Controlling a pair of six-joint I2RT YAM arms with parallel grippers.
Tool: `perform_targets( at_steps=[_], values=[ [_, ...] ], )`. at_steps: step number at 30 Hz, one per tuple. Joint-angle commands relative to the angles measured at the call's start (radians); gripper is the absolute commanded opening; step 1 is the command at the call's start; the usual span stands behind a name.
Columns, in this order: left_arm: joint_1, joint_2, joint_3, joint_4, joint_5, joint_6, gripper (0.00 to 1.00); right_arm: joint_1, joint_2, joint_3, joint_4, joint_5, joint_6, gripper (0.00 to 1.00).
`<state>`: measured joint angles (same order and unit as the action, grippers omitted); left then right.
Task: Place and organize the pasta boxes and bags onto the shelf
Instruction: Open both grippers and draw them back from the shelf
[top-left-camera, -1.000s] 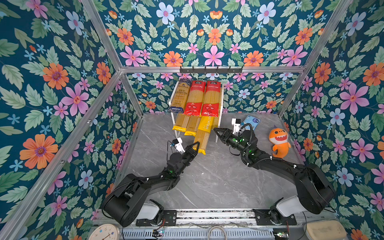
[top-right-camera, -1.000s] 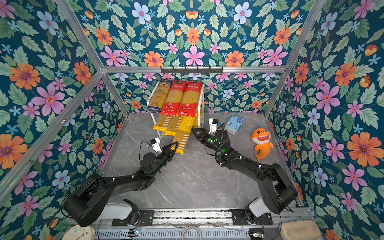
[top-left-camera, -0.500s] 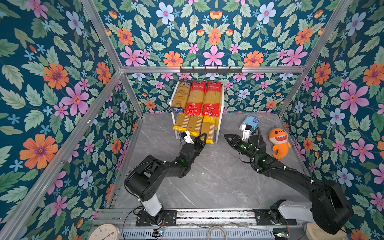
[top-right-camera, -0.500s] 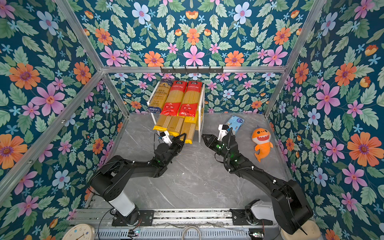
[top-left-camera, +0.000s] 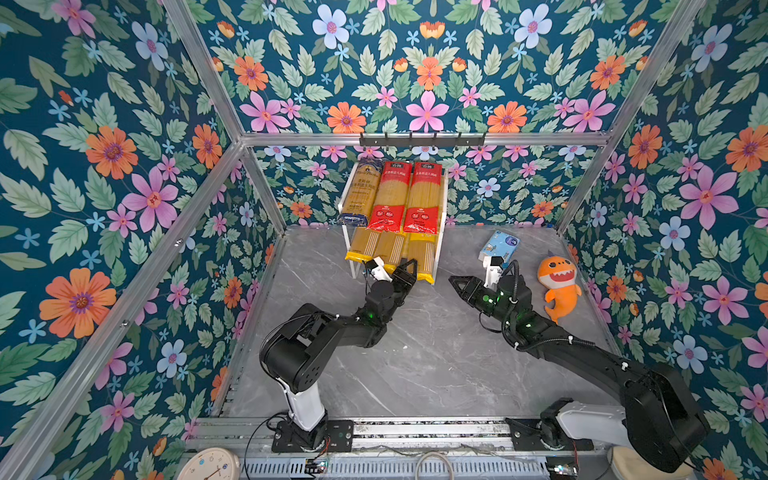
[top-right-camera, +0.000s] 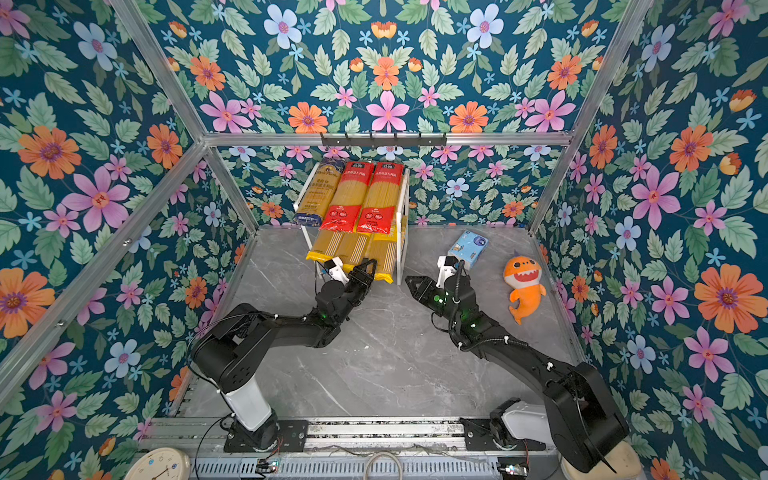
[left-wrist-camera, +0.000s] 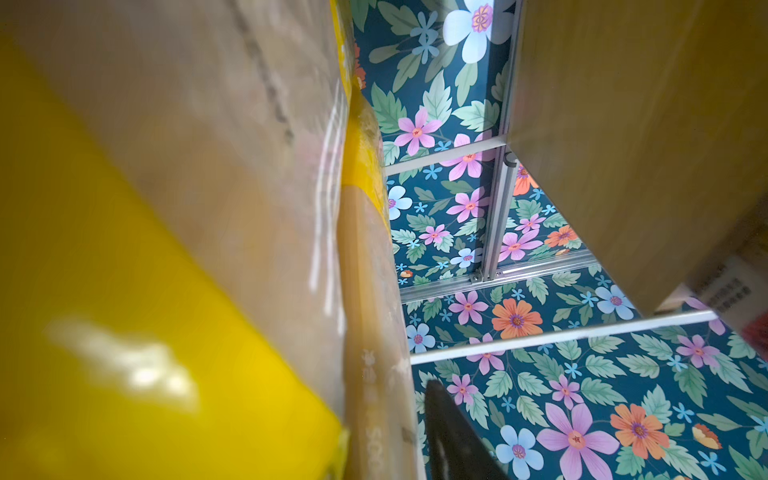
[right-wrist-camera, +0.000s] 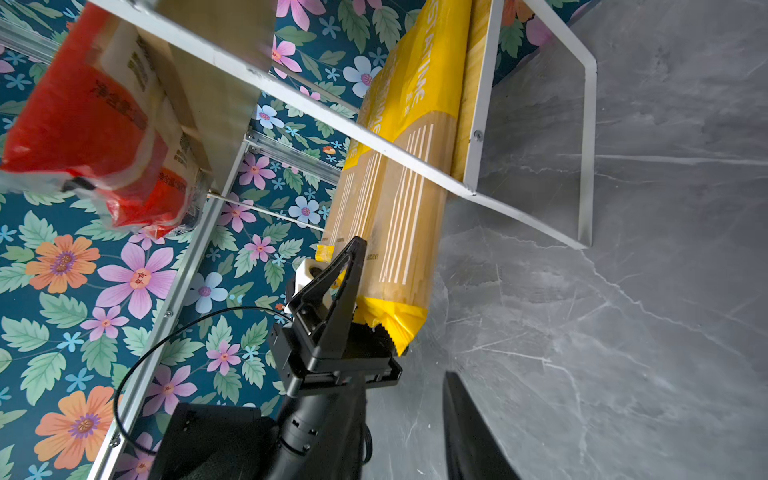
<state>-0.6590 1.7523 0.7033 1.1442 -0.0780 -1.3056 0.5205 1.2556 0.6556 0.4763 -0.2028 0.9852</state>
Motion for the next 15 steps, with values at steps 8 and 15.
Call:
perform_targets(
  at_steps=[8, 15],
  values=[
    [-0.001, -0.179, -0.175, -0.023, 0.029, 0.029, 0.57, 0.003, 0.039, -0.019, 0.063, -0.019, 0.021, 0.33],
    [0.017, -0.351, -0.207, -0.258, 0.003, 0.156, 0.59, 0.074, 0.128, 0.015, 0.100, -0.018, 0.023, 0.32]
  ],
)
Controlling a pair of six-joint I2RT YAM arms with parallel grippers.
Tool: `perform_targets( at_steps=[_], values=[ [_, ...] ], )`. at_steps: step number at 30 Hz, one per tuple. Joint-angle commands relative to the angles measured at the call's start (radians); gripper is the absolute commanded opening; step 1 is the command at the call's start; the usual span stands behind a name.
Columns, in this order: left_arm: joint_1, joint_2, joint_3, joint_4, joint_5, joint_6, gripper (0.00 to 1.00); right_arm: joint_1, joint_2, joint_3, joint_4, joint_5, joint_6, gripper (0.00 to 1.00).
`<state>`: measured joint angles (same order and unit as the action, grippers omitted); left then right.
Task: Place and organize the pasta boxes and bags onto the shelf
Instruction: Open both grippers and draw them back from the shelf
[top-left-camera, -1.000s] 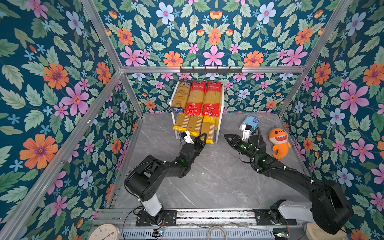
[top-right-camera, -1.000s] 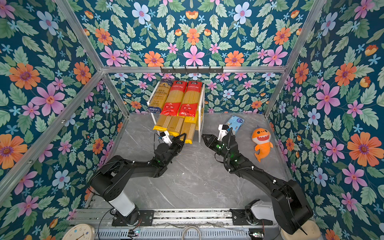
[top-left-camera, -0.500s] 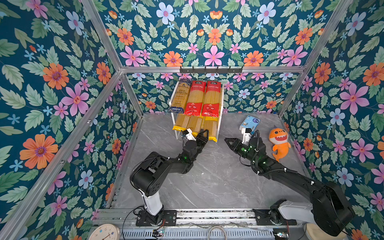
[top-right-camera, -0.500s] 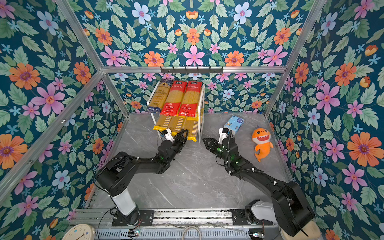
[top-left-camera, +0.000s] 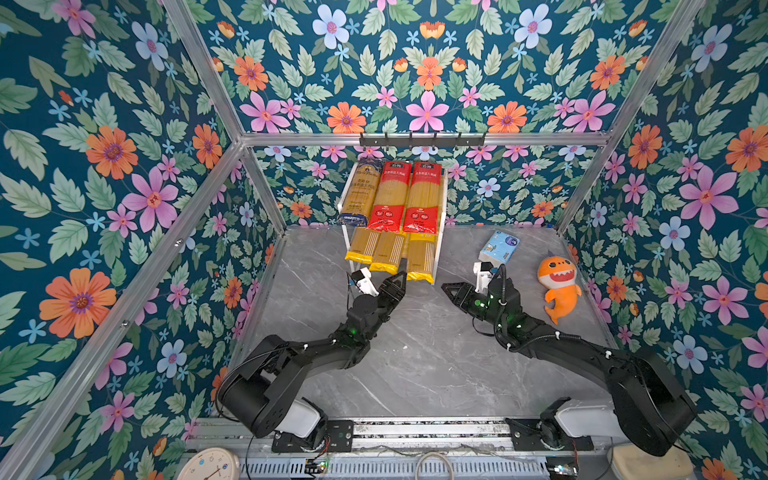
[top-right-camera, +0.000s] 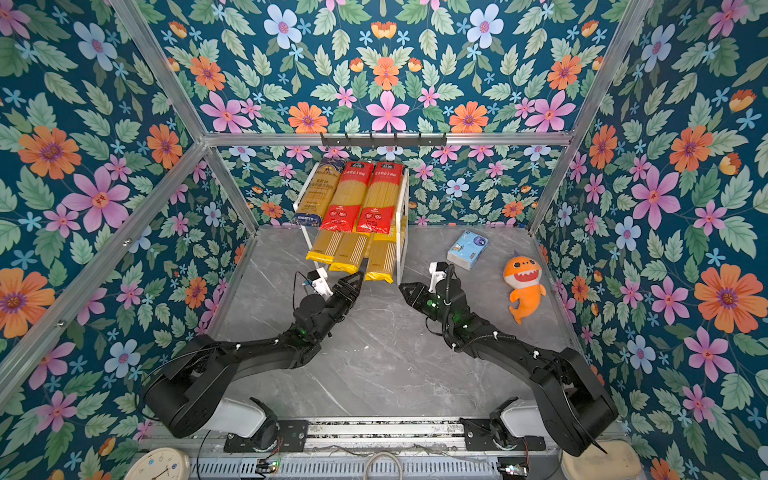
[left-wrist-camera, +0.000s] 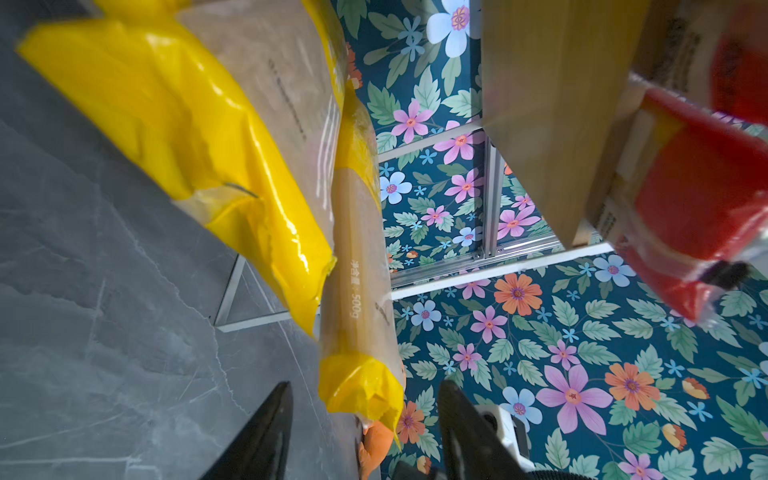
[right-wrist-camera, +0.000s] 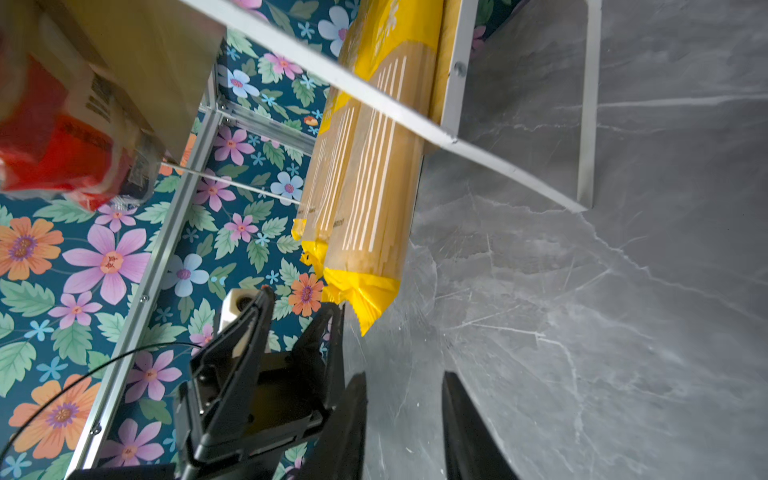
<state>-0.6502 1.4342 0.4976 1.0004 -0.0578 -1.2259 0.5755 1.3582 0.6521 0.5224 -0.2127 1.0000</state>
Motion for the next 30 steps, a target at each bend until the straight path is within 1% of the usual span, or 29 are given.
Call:
perform_targets(
  at_steps=[1, 5, 8, 12, 17, 20, 26, 28, 30],
  values=[
    [0.016, -0.041, -0.006, -0.125, -0.017, 0.086, 0.58, 0.027, 0.041, 0.028, 0.062, -0.010, 0.009, 0.32],
    [0.073, -0.055, -0.011, -0.141, 0.011, 0.106, 0.52, 0.052, 0.122, 0.081, 0.097, -0.016, 0.013, 0.31],
    [0.095, -0.043, 0.013, -0.145, 0.028, 0.132, 0.46, 0.055, 0.182, 0.126, 0.118, -0.019, 0.013, 0.30],
    [0.112, 0.004, 0.061, -0.134, 0.059, 0.163, 0.35, 0.054, 0.243, 0.186, 0.134, -0.023, 0.014, 0.27],
    [0.113, 0.083, 0.116, -0.095, 0.115, 0.161, 0.28, 0.051, 0.272, 0.219, 0.136, -0.022, 0.006, 0.26],
    [0.112, 0.092, 0.117, -0.077, 0.130, 0.155, 0.28, 0.048, 0.270, 0.221, 0.130, -0.026, 0.000, 0.26],
    [0.113, 0.031, 0.092, -0.114, 0.123, 0.183, 0.31, 0.038, 0.247, 0.202, 0.117, -0.034, -0.010, 0.26],
    [0.113, 0.006, 0.087, -0.148, 0.130, 0.201, 0.35, 0.038, 0.232, 0.203, 0.097, -0.044, -0.024, 0.29],
    [0.113, -0.032, 0.082, -0.215, 0.134, 0.234, 0.42, 0.038, 0.207, 0.194, 0.057, -0.047, -0.056, 0.30]
  ],
)
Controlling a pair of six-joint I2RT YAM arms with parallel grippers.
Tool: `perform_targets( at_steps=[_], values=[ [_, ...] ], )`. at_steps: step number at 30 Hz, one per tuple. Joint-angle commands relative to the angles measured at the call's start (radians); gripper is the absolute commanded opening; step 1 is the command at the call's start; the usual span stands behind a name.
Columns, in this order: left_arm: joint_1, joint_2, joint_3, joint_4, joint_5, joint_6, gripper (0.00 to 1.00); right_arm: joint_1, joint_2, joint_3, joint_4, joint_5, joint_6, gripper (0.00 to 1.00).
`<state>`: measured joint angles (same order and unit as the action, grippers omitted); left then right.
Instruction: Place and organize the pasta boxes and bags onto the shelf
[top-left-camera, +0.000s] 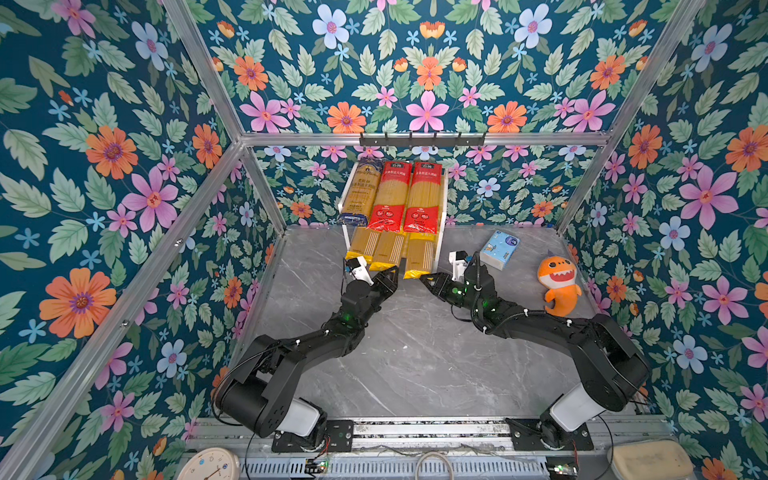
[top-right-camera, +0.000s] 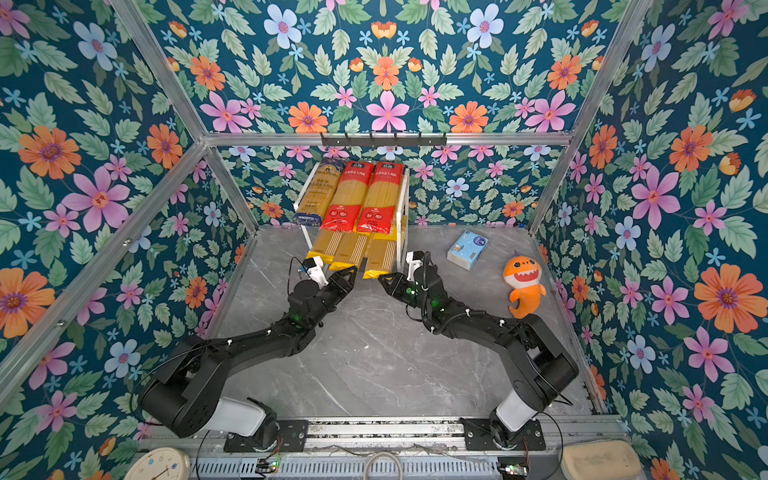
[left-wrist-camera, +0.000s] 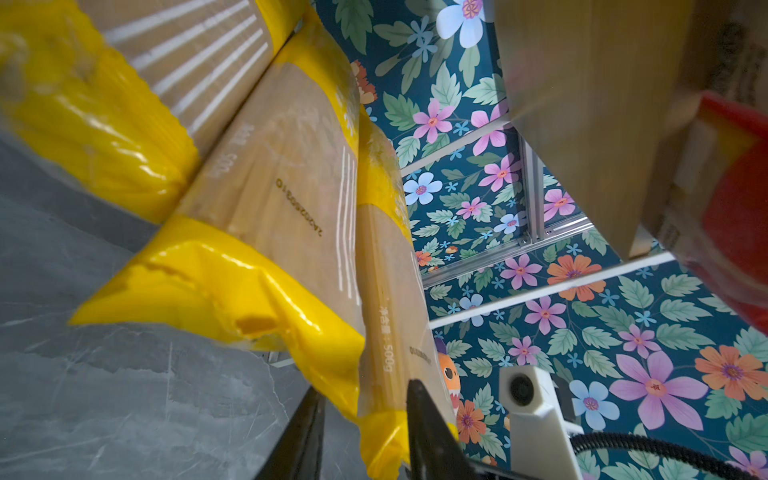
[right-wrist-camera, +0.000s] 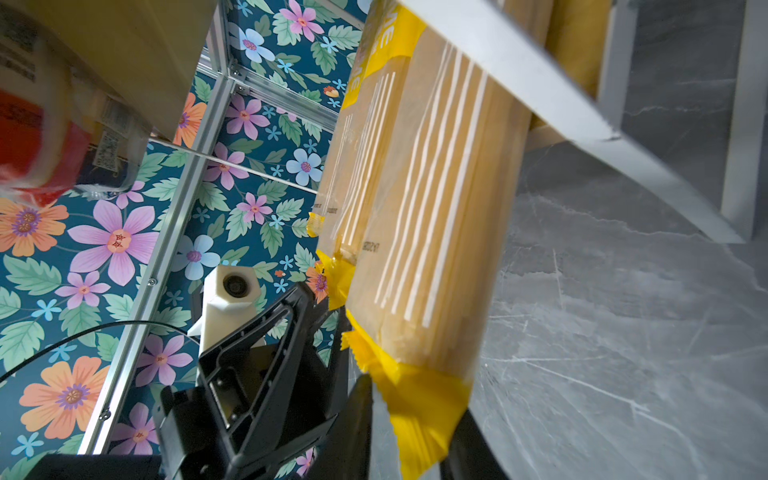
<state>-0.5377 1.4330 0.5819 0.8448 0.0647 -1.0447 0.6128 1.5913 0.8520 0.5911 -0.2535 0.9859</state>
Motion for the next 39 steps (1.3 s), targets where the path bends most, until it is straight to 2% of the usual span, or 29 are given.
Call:
perform_targets(
  at_steps=[1, 3, 7, 11, 14, 18, 21, 25, 30, 34, 39],
  values=[
    [0.001, -0.051, -0.008, -0.090, 0.010, 0.069, 0.44, 0.000, -0.041, -0.015, -0.032, -0.004, -0.059, 0.31],
    [0.001, -0.098, -0.022, -0.176, 0.003, 0.115, 0.50, -0.009, -0.085, -0.045, -0.089, 0.011, -0.101, 0.31],
    [-0.001, -0.213, -0.032, -0.403, -0.064, 0.247, 0.55, -0.044, -0.204, -0.102, -0.262, 0.070, -0.210, 0.32],
    [-0.001, -0.349, -0.065, -0.594, -0.239, 0.392, 0.58, -0.098, -0.343, -0.103, -0.526, 0.167, -0.372, 0.34],
    [-0.001, -0.445, -0.115, -0.636, -0.349, 0.489, 0.60, -0.171, -0.426, -0.111, -0.641, 0.208, -0.458, 0.35],
    [-0.001, -0.560, -0.193, -0.618, -0.447, 0.627, 0.62, -0.256, -0.509, -0.131, -0.717, 0.370, -0.581, 0.41],
    [-0.001, -0.634, -0.231, -0.592, -0.485, 0.722, 0.63, -0.299, -0.558, -0.162, -0.687, 0.451, -0.652, 0.51],
    [0.001, -0.694, -0.275, -0.529, -0.626, 0.807, 0.66, -0.309, -0.597, -0.226, -0.599, 0.607, -0.697, 0.61],
    [0.029, -0.668, -0.335, -0.423, -0.848, 0.946, 0.68, -0.387, -0.625, -0.309, -0.522, 0.668, -0.781, 0.64],
    [0.125, -0.678, -0.389, -0.356, -0.854, 0.951, 0.68, -0.456, -0.623, -0.353, -0.507, 0.687, -0.774, 0.64],
    [0.256, -0.637, -0.463, -0.227, -0.812, 0.937, 0.69, -0.463, -0.591, -0.443, -0.302, 0.683, -0.780, 0.64]
  ],
)
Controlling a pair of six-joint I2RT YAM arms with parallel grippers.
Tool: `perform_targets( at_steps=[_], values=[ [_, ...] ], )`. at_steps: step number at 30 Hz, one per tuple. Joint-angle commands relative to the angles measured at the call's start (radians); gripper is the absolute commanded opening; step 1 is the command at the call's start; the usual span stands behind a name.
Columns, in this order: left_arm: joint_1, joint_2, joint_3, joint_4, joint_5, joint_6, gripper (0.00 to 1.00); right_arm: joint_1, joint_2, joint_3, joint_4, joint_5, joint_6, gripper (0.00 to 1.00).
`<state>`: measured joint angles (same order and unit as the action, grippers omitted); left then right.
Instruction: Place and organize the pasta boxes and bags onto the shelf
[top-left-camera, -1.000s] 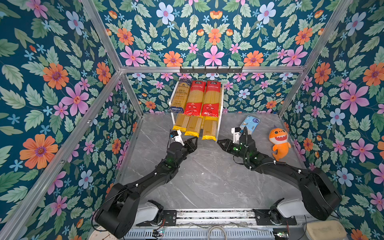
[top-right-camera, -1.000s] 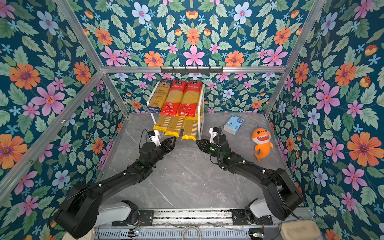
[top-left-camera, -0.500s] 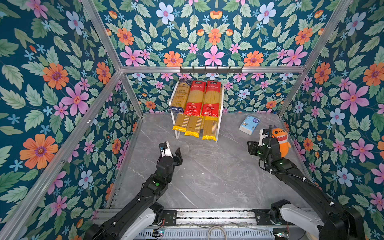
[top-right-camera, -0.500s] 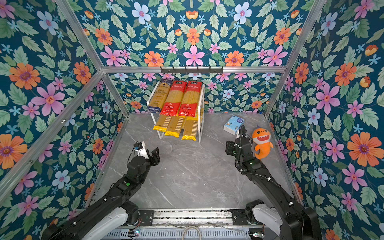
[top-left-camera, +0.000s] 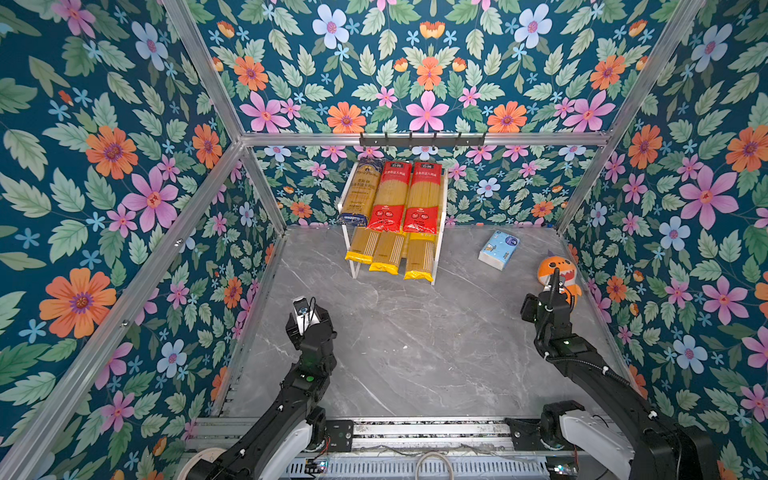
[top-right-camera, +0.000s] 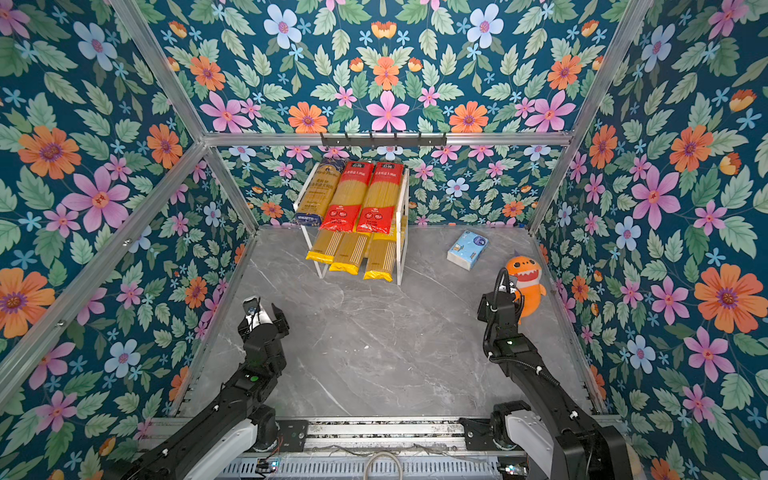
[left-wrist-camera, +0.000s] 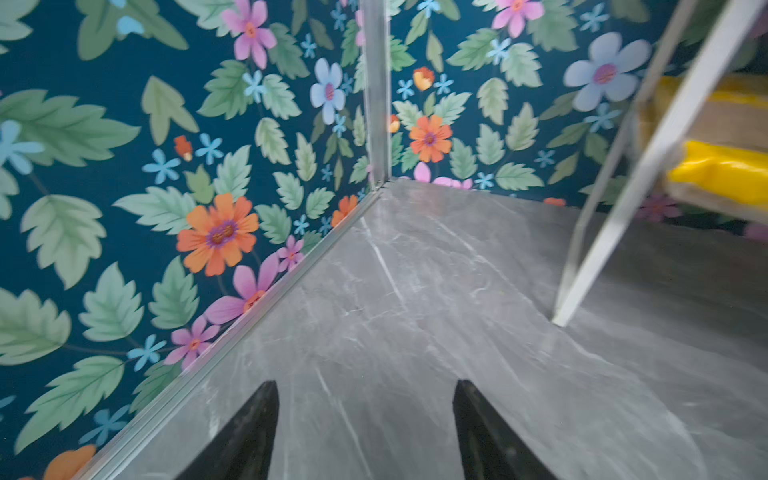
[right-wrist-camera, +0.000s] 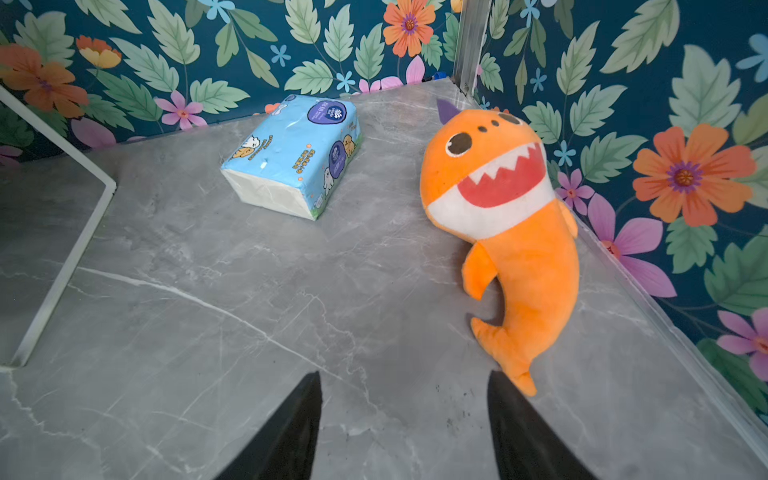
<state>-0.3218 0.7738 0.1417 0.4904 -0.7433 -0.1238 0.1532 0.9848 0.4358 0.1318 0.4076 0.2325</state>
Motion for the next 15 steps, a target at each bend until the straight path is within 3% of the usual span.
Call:
perform_targets(
  at_steps=[1, 5, 11, 15],
  values=[
    [0.055, 0.039, -0.036, 0.170, 0.009, 0.017, 0.69, -0.003, 0.029, -0.040, 0.193, 0.036, -0.030, 0.64],
    [0.128, 0.184, -0.100, 0.459, 0.109, 0.041, 0.70, -0.026, 0.126, -0.109, 0.432, 0.053, -0.068, 0.65],
    [0.177, 0.511, -0.087, 0.813, 0.193, 0.080, 0.71, -0.045, 0.231, -0.137, 0.571, 0.001, -0.137, 0.65],
    [0.189, 0.654, -0.044, 0.937, 0.257, 0.118, 0.72, -0.050, 0.280, -0.175, 0.706, -0.031, -0.182, 0.65]
  ],
)
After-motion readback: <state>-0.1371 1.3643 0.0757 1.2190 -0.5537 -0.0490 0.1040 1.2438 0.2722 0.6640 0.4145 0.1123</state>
